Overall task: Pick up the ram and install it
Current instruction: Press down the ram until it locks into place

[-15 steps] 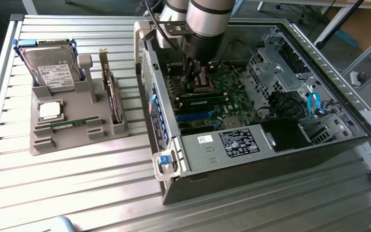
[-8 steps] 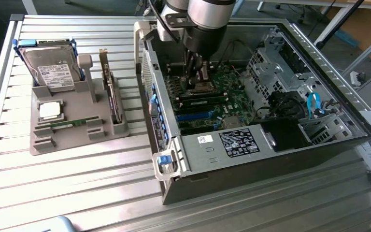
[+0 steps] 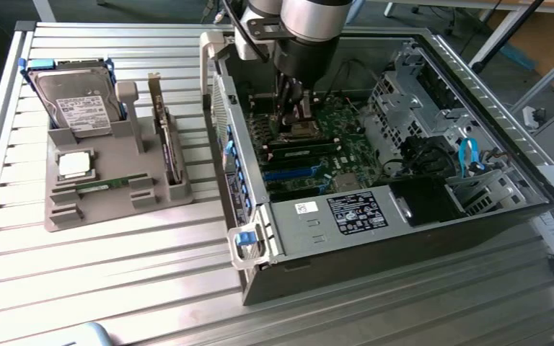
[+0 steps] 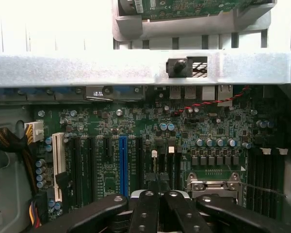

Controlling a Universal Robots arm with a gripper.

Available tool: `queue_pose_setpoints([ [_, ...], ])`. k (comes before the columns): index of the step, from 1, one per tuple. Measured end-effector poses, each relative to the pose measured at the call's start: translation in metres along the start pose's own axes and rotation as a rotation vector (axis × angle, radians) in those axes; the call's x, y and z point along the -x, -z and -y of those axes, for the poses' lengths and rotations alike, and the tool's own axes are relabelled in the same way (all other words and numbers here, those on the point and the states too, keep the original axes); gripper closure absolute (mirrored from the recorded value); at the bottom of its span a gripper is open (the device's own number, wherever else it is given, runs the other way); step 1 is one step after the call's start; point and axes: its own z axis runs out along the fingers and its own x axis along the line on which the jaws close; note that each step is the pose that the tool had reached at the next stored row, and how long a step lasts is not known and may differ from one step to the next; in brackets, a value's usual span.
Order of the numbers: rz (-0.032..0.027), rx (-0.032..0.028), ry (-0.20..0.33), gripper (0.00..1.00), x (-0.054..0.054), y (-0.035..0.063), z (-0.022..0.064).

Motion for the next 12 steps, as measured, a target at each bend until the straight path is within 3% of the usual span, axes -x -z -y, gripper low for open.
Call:
queue_pose_setpoints([
  [12, 0.0002, -0.0002, 0.000, 0.89, 0.000, -0.0005, 0.0283],
])
